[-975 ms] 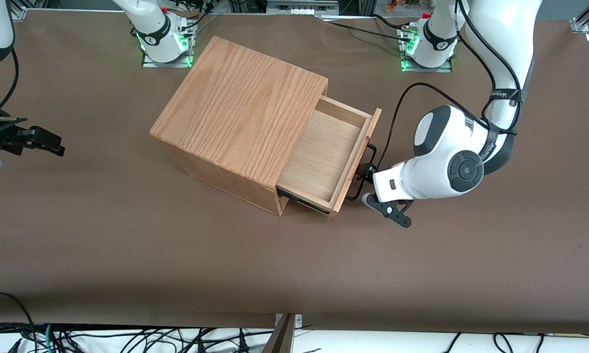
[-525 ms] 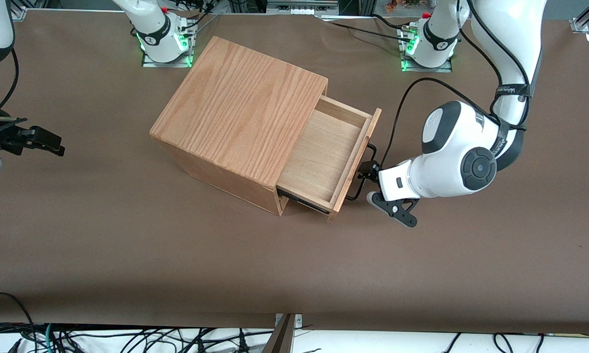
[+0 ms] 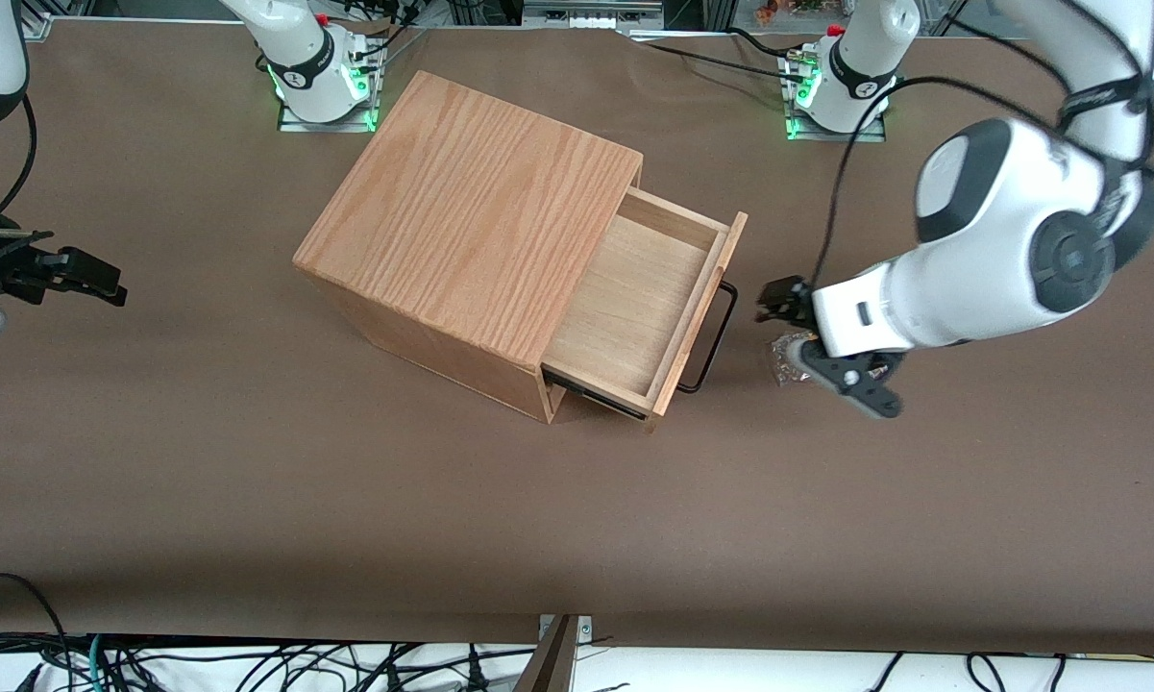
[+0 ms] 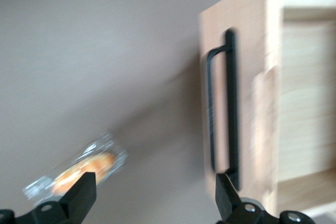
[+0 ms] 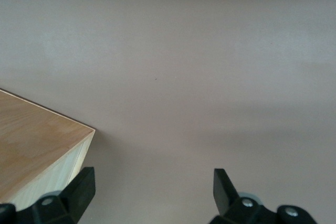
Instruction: Open top drawer with left arm
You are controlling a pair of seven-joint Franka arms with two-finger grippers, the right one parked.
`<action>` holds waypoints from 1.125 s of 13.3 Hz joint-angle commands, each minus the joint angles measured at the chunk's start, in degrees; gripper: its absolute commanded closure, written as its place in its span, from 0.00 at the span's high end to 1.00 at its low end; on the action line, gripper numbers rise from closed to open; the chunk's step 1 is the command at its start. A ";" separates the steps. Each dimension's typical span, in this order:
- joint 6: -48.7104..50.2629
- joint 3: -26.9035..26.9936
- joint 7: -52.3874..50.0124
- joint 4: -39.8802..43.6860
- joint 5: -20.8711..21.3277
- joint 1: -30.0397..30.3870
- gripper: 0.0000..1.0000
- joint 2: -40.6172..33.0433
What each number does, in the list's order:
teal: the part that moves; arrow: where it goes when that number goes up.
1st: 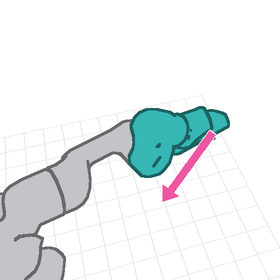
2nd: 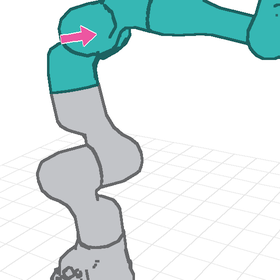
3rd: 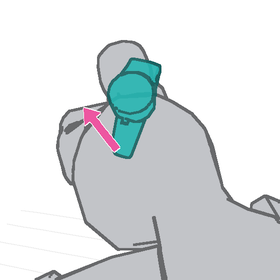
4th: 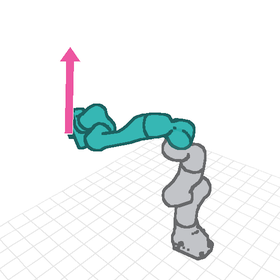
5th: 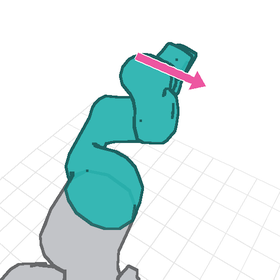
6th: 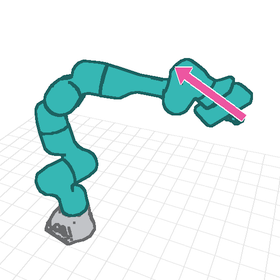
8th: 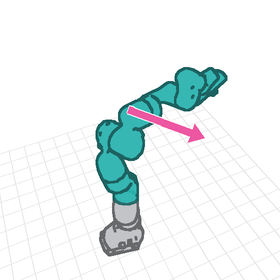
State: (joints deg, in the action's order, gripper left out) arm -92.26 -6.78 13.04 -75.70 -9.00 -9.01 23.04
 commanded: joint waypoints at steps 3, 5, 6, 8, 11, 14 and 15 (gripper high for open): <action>5.94 0.27 -3.02 -0.59 9.44 3.90 1.00 -7.03; 9.44 0.10 -3.02 -0.41 9.17 5.66 1.00 -8.62; 10.42 -0.08 -2.93 -0.41 9.09 7.15 1.00 -8.89; 9.90 0.18 -3.46 -1.37 7.08 8.75 1.00 -11.69; 3.44 0.62 -14.30 -12.13 7.41 8.13 1.00 -19.14; -0.20 1.68 -17.96 -18.16 6.89 7.61 1.00 -22.07; -0.55 1.77 -17.79 -19.64 6.89 6.91 1.00 -22.42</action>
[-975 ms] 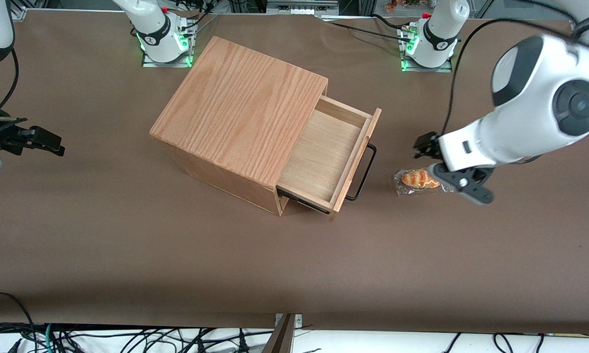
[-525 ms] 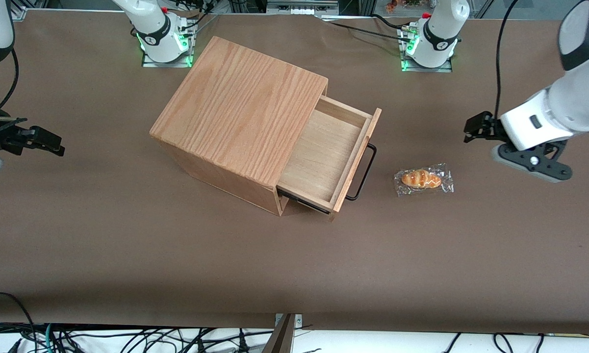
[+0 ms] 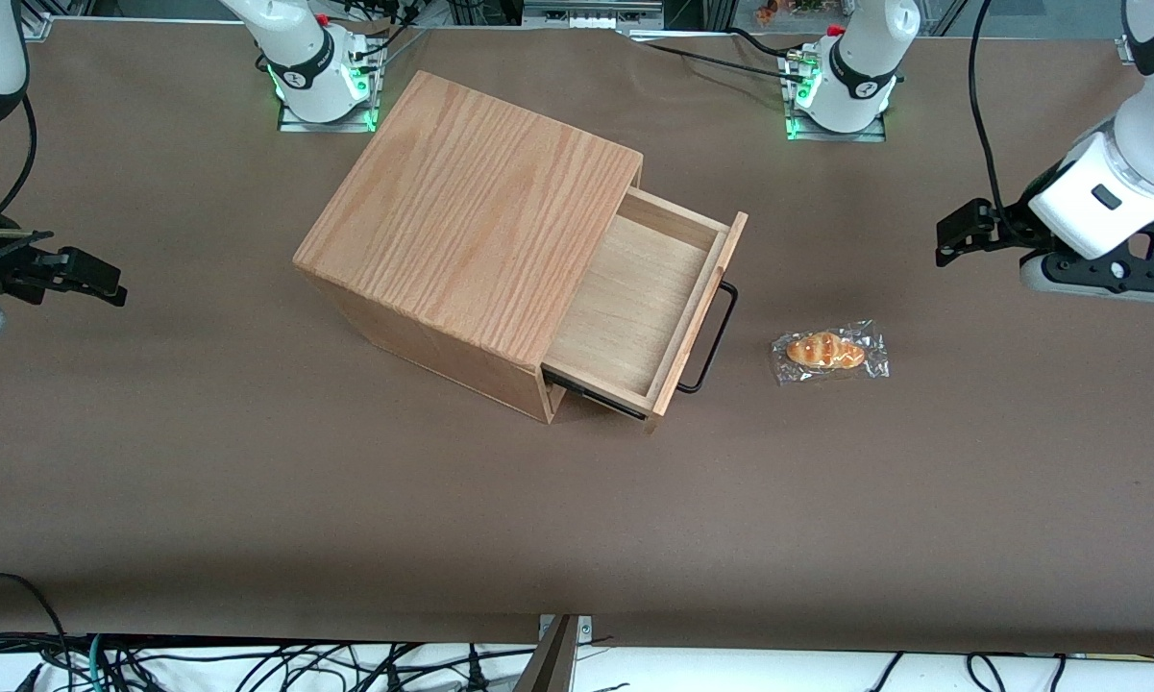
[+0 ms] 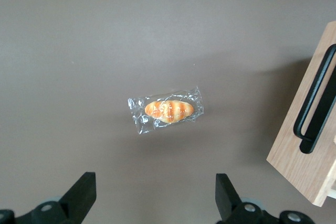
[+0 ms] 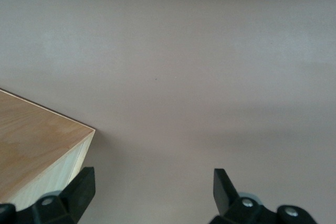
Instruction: Open top drawer with left arm
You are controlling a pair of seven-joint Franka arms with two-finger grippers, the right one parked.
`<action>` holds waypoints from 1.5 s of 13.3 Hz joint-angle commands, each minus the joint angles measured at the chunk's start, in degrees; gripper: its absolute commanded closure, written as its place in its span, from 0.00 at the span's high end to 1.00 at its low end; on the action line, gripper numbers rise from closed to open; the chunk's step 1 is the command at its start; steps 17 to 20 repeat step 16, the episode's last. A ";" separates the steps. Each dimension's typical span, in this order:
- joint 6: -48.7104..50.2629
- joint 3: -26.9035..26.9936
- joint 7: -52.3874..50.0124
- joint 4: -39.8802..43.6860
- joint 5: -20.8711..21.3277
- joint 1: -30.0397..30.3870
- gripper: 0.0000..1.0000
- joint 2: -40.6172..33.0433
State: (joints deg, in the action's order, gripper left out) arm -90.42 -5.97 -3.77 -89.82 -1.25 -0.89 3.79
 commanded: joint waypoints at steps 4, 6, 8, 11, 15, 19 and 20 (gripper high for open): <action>-2.75 2.71 2.01 -8.26 -0.42 -2.79 1.00 -5.20; -2.84 3.77 2.01 -8.26 -0.60 -3.23 1.00 -5.11; -2.66 3.86 2.10 -8.09 -0.51 -3.15 1.00 -4.76; -2.05 3.77 2.10 -7.30 -0.51 -2.45 1.00 -4.05; -1.69 3.77 2.10 -6.68 -0.51 -2.45 1.00 -3.62; -1.69 3.77 2.10 -6.59 -0.51 -2.45 1.00 -3.53; -1.69 3.77 2.10 -6.59 -0.51 -2.45 1.00 -3.53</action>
